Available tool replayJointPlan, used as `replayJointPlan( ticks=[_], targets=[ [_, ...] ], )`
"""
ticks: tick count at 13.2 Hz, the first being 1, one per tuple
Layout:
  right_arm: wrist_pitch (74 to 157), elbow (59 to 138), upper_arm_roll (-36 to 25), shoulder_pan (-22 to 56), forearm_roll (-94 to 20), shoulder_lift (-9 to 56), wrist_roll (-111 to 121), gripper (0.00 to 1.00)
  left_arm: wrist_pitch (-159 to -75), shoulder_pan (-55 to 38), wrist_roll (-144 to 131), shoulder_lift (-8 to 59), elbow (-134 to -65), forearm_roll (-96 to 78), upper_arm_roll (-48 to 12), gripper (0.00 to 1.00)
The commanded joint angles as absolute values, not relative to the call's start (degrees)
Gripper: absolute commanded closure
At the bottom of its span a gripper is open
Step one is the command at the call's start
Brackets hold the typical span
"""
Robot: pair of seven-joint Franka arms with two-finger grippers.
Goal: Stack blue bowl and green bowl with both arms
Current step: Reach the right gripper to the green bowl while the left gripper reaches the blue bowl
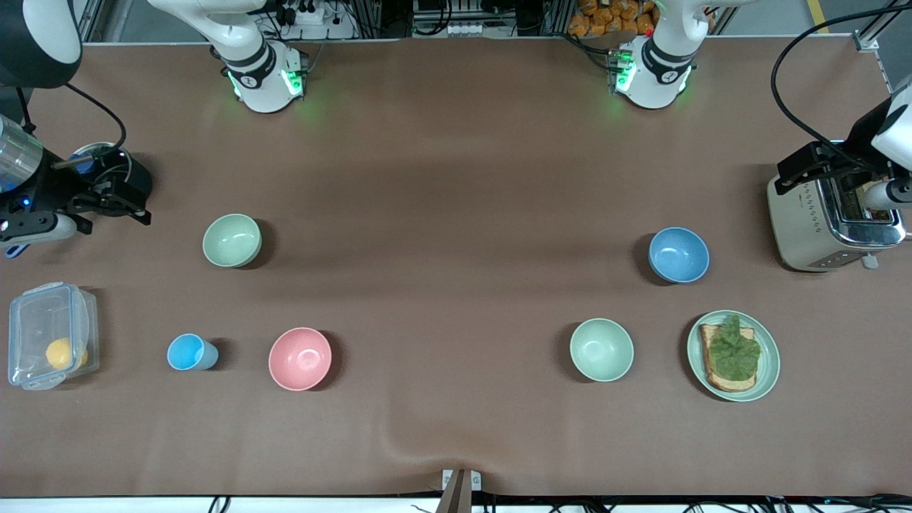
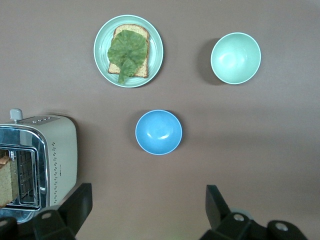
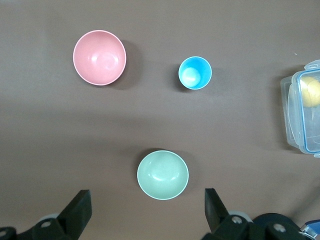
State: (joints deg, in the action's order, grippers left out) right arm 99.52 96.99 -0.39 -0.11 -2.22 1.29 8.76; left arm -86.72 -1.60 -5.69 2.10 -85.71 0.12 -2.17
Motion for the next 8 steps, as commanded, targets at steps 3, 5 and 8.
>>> replayJointPlan(
  ticks=[3,5,8],
  targets=[
    [98.88,97.03,-0.35,-0.18,-2.55,0.79,8.09,0.00,-86.57,-1.58,-5.62,1.58,-85.52,-0.44,-2.29,0.00],
    [98.96,97.12,-0.44,-0.18,-2.55,0.88,8.00,0.00,-86.57,-1.50,-5.36,1.76,-85.52,-0.79,-2.46,0.00],
    [98.00,97.21,-0.53,-0.61,-2.55,2.45,8.61,0.00,-86.40,-1.49,-5.27,4.13,-85.87,-0.53,-2.29,0.00]
  ],
)
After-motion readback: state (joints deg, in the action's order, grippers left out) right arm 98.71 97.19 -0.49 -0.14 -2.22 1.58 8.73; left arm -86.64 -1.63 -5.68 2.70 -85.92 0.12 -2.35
